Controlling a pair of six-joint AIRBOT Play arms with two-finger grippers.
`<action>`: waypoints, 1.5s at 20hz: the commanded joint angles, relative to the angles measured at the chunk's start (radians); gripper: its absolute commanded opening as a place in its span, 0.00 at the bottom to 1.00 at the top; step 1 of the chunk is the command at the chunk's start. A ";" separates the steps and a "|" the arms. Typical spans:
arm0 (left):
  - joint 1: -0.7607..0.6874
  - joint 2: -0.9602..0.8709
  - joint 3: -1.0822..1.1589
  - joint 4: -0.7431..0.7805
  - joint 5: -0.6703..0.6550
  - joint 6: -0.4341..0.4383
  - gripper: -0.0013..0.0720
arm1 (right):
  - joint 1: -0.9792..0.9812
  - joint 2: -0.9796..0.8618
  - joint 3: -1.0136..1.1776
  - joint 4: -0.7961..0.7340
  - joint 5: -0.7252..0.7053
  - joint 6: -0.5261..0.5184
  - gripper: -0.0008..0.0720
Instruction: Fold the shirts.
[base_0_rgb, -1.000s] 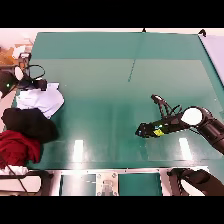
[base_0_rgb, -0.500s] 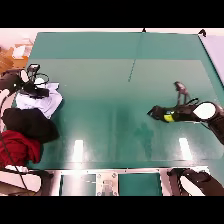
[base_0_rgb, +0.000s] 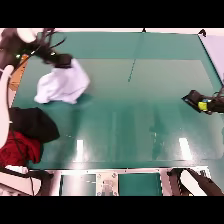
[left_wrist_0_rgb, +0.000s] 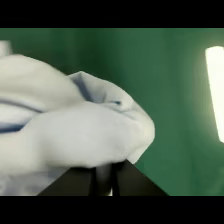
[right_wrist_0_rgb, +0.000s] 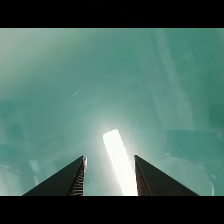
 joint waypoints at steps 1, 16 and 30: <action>-0.225 -0.005 0.093 -0.151 -0.052 -0.016 0.05 | -0.086 -0.021 0.065 0.012 0.085 -0.042 0.49; -0.044 -0.103 0.104 0.066 -0.240 -0.160 0.97 | 0.148 -0.285 0.071 0.368 0.106 -0.267 0.74; 0.106 -0.200 -0.476 -0.413 0.389 0.058 0.97 | 0.513 -1.009 0.781 0.380 0.135 -0.215 0.76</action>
